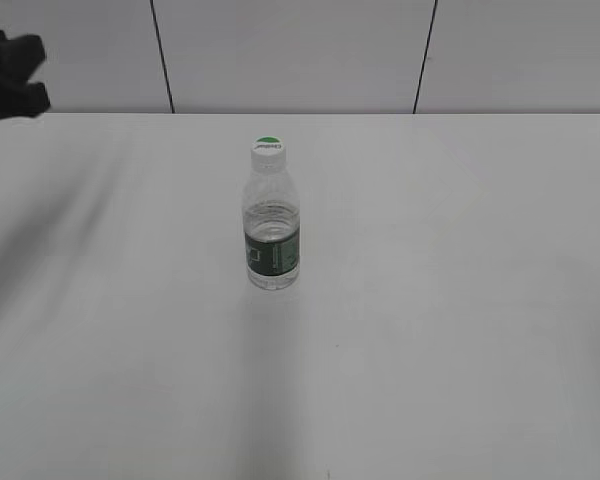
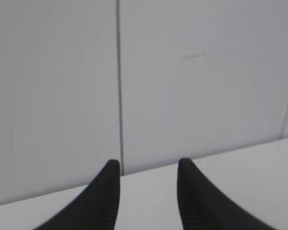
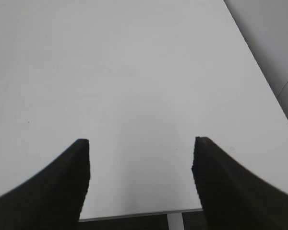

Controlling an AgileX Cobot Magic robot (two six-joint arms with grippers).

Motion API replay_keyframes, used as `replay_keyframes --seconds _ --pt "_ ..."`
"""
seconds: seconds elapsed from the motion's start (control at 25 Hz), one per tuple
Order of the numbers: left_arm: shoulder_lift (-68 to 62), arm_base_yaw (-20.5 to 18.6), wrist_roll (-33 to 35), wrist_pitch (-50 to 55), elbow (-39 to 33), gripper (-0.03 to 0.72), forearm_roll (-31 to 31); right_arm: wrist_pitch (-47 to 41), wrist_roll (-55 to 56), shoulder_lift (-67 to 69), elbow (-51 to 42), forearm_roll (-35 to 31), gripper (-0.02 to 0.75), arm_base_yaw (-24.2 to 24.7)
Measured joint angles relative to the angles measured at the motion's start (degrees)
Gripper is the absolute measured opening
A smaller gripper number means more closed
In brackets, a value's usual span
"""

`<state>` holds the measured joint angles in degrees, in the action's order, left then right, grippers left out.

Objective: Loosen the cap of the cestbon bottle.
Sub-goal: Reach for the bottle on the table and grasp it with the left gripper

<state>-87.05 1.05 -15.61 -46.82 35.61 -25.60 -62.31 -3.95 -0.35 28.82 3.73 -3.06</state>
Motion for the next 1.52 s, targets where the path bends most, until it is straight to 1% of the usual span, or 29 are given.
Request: replay_keyframes --seconds 0.12,0.32,0.48,0.56,0.88,0.96,1.0,1.08,1.16,1.2,1.24,1.4,1.52 --pt "-4.4 -0.4 -4.6 -5.7 0.0 0.246 -9.6 0.0 0.0 0.0 0.0 0.3 0.518 0.0" --pt "-10.9 -2.4 -12.7 -14.0 0.0 0.244 -26.2 0.0 0.0 0.0 0.0 0.5 0.518 0.0" --pt "-16.7 -2.8 -15.0 -20.1 0.0 0.244 -38.0 0.0 0.0 0.0 0.0 0.7 0.518 0.0" --pt "-19.1 -2.8 -15.1 -21.3 0.0 0.244 -41.0 0.0 0.0 0.0 0.0 0.6 0.518 0.0" --pt "-21.6 -2.7 -15.2 -21.9 0.0 0.244 -42.0 0.0 0.0 0.0 0.0 0.6 0.518 0.0" --pt "-21.6 -2.7 -15.2 -21.9 0.0 0.259 -42.0 0.0 0.0 0.0 0.0 0.6 0.518 0.0" --pt "-21.6 -2.7 -15.2 -21.9 0.0 0.285 -42.0 0.0 0.0 0.0 0.0 0.6 0.518 0.0" --pt "-21.6 -2.6 -15.2 -21.9 0.0 0.372 -42.0 0.0 0.0 0.0 0.0 0.6 0.518 0.0" --pt "-21.6 -1.9 -15.2 -21.9 0.0 0.485 -41.4 0.0 0.0 0.0 0.0 0.6 0.518 0.0" --pt "-21.6 -1.2 -15.2 -21.9 0.0 0.529 -41.1 0.0 0.0 0.0 0.0 0.6 0.518 0.0" --pt "-21.6 -0.5 -15.0 -21.7 0.0 0.553 -40.9 0.0 0.0 0.0 0.0 0.6 0.518 0.0" --pt "-21.7 3.2 -12.8 -18.9 0.0 0.582 -37.6 0.0 0.0 0.0 0.0 0.6 0.518 0.0" --pt "-21.7 4.6 -11.5 -17.9 0.0 0.584 -34.9 0.0 0.0 0.0 0.0 0.6 0.518 0.0"
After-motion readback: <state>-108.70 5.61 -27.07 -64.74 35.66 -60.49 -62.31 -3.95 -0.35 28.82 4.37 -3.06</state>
